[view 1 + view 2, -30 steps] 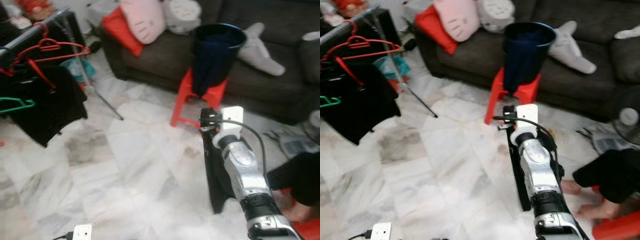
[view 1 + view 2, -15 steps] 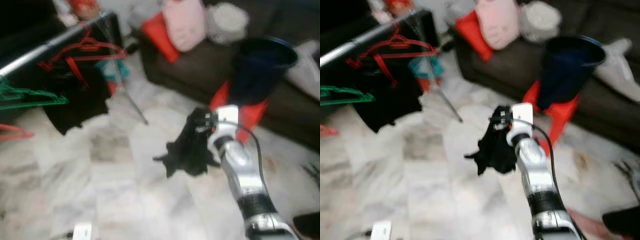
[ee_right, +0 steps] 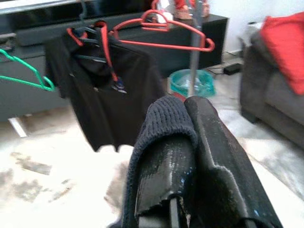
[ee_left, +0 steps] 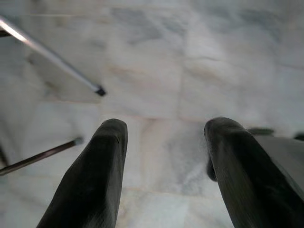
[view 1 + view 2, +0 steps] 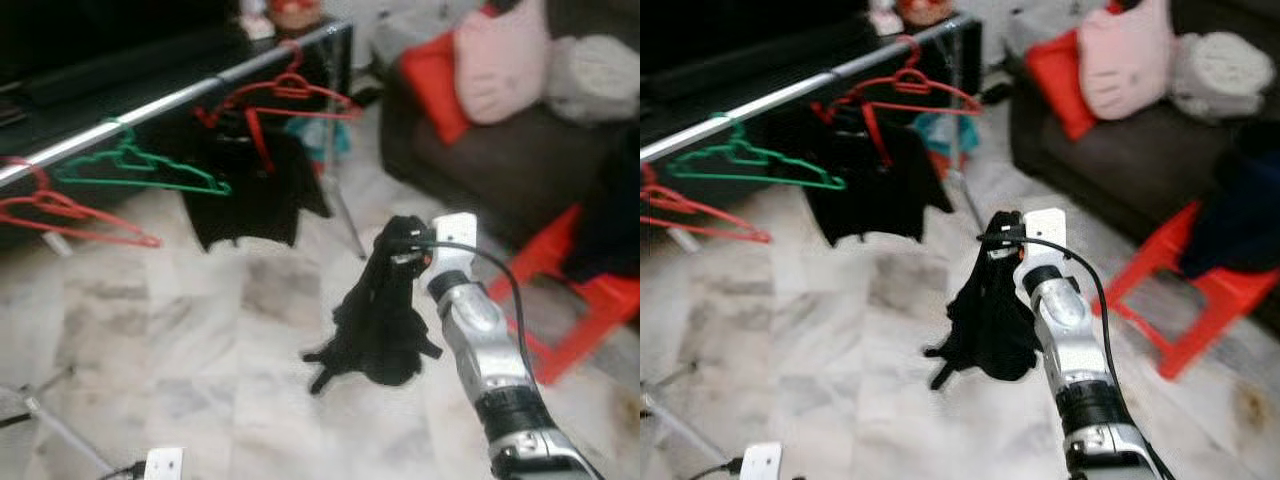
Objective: Hang hanger
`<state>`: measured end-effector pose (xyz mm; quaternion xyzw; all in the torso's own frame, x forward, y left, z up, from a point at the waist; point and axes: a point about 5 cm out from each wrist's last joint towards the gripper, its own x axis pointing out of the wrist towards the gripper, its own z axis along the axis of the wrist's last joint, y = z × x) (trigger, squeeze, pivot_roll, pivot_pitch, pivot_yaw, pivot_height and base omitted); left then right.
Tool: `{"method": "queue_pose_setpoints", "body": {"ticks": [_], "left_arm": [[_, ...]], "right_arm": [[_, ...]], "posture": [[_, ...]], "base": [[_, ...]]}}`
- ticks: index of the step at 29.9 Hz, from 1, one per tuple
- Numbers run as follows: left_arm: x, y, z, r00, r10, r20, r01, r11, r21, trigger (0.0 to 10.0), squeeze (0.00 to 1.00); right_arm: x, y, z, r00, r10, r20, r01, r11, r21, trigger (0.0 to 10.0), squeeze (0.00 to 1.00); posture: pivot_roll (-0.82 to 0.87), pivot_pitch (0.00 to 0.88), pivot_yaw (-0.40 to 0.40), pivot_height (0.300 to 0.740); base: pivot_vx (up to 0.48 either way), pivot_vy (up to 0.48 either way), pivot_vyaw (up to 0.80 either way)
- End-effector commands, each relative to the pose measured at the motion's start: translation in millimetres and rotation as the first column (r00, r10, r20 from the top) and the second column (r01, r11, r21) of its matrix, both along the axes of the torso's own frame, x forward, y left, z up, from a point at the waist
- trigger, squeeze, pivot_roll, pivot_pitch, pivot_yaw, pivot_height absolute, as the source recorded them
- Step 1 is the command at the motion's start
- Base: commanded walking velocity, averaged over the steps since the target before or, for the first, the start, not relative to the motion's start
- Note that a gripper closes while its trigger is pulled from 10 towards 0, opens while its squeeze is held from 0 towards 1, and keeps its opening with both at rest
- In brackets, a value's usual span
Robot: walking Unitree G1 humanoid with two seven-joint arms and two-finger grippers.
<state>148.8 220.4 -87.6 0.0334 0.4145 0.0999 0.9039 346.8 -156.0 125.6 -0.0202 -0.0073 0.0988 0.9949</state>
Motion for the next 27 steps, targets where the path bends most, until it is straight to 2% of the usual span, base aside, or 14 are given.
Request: {"method": "queue_pose_setpoints", "body": {"ticks": [1,5,22,27], "left_arm": [[-9.6,-4.8,-5.1,0.999,0.001,-0.037,-0.001,1.0,-0.015,10.0,0.0],[-10.0,-5.2,-5.3,0.999,-0.002,-0.038,0.002,1.0,-0.017,10.0,0.0],[-9.7,-5.9,-5.2,0.999,-0.013,-0.035,0.012,1.0,-0.027,10.0,0.0],[-8.4,-5.0,-4.5,0.999,-0.025,-0.034,0.025,1.0,-0.001,10.0,0.0]], "right_arm": [[1.6,-6.1,7.9,0.999,-0.018,0.035,0.017,1.0,0.002,10.0,0.0],[1.5,-5.9,7.4,0.999,-0.016,0.034,0.016,1.0,0.001,10.0,0.0],[2.0,-5.2,4.9,1.0,-0.015,0.015,0.015,1.0,0.009,10.0,0.0],[1.5,-4.6,6.4,0.999,-0.01,0.033,0.011,1.0,-0.009,10.0,0.0]], "posture": [[-0.02,0.094,0.014,0.74],[-0.02,0.086,0.013,0.74],[-0.02,0.088,0.013,0.74],[-0.02,0.095,0.011,0.74]], "base": [[0.244,0.0,0.59],[0.06,0.0,0.54],[0.0,0.0,0.0],[0.0,-0.166,0.71]]}}
